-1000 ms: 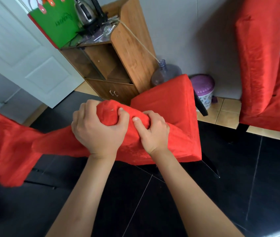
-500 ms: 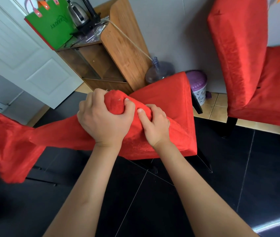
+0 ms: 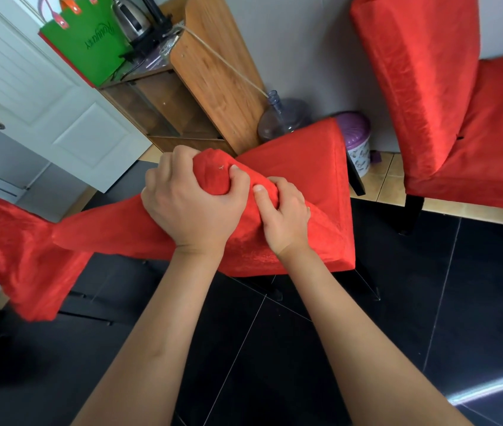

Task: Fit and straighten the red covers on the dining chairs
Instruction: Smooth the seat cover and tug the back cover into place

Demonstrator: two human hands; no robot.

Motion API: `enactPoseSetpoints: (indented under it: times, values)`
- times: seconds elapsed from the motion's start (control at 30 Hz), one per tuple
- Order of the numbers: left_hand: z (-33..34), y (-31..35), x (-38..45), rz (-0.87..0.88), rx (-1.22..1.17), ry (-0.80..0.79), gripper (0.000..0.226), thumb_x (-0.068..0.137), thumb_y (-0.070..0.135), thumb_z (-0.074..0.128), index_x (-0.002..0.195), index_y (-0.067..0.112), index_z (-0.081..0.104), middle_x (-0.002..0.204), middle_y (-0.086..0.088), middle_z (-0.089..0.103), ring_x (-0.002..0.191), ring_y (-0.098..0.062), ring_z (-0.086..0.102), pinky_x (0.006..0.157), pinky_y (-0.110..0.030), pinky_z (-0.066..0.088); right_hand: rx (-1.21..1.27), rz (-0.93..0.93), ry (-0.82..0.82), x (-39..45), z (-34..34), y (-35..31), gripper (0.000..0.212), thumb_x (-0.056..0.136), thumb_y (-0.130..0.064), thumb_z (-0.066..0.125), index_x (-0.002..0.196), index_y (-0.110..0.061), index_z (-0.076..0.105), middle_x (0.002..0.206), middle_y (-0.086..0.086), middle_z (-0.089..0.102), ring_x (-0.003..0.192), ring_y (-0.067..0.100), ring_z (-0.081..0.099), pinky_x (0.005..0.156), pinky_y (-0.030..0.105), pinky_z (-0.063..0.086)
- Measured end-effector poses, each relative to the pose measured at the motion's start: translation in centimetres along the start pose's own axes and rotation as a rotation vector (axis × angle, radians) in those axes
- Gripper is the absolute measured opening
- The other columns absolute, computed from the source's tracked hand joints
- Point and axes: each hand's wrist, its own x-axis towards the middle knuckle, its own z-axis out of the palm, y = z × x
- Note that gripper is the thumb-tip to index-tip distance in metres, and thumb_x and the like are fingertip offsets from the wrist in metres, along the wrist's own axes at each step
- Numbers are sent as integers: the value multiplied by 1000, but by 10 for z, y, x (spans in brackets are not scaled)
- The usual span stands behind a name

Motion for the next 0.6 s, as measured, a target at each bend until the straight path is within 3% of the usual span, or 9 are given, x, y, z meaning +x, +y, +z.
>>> enactPoseSetpoints:
  times: [0.23,0.47,0.6]
  values:
    - [2,26,-20,20,-2,-57,38,65,43,64,78,8,60,75,-9,60,71,-32,56,60,-40,43,48,13,21,-8,-24,17,78,69,-72,29,114,-17,61,115,0,61,116,21,51,105,58,30]
    - [9,44,-51,91,15,-98,38,66,41,65,81,6,62,78,-11,61,74,-34,57,65,-41,42,56,37,-4,-19,-45,49,79,68,-73,30,117,-18,59,118,1,60,117,21,50,104,55,33]
    - [11,44,-52,112,29,-71,40,66,40,64,82,3,61,80,-15,62,79,-37,58,67,-39,39,69,59,7,-19,-43,54,66,75,-66,39,121,-21,57,123,0,56,122,19,46,105,56,30]
